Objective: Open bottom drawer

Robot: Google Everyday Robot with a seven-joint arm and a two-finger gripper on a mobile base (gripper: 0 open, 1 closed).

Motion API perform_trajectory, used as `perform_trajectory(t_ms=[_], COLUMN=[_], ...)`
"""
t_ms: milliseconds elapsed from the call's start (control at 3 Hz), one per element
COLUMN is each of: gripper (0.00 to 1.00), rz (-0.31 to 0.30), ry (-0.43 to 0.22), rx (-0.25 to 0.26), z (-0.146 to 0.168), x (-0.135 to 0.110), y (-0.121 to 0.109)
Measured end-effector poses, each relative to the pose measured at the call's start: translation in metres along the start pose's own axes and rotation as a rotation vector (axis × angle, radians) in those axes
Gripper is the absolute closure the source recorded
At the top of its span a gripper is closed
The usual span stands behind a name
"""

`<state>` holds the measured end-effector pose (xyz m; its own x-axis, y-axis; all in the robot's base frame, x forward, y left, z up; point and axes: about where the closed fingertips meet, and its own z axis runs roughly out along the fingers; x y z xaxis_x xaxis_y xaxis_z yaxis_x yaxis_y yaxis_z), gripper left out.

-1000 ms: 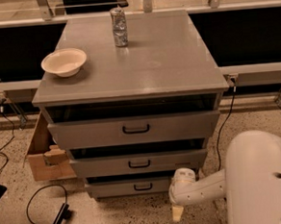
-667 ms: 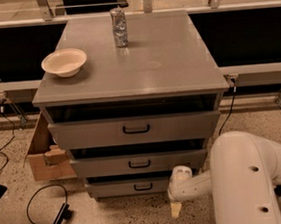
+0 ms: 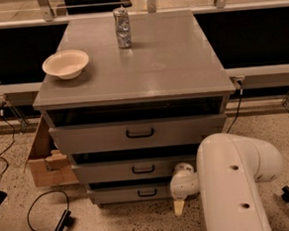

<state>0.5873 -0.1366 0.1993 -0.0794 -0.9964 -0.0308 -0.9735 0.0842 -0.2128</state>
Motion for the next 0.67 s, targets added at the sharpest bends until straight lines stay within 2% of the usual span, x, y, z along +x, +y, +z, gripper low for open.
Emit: perform_trajectory(t_ms=[333,667], gripper=[0.18,0.41], rz=[-0.001,0.014], ry=[0.009,0.006], rx=[-0.023,-0.059], z=[0.009,0.018], x=[-0.003,-0.004], y=[-0.004,0.009])
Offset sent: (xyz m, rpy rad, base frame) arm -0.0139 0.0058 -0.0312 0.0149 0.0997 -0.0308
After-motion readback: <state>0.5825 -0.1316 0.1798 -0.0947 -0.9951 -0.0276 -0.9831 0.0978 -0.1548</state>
